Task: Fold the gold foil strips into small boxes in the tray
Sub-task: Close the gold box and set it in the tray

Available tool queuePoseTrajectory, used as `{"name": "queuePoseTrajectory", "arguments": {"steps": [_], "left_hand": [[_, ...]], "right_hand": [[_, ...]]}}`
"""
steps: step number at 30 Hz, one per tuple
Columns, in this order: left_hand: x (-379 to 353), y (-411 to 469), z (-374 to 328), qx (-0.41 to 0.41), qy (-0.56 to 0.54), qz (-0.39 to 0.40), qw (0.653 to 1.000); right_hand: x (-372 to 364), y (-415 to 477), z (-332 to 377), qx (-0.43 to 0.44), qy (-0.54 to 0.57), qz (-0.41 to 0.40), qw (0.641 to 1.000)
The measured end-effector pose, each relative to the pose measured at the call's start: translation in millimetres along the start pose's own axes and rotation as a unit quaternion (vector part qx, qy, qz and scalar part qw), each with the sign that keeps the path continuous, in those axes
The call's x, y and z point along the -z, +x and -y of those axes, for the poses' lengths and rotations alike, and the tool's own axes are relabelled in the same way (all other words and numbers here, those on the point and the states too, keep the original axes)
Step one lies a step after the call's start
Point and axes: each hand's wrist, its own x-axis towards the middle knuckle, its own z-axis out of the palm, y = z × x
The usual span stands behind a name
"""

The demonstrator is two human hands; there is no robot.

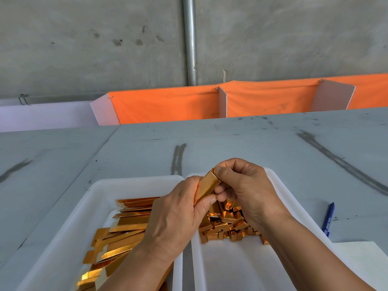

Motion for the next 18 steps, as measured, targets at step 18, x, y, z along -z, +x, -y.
{"name": "queuePoseTrajectory", "arguments": {"steps": [18], "left_hand": [[0.8,0.6,-0.7,-0.026,0.033,0.0,0.999]], "right_hand": [[2.4,-0.5,3.3,-0.001,-0.045,0.002,0.999]]}}
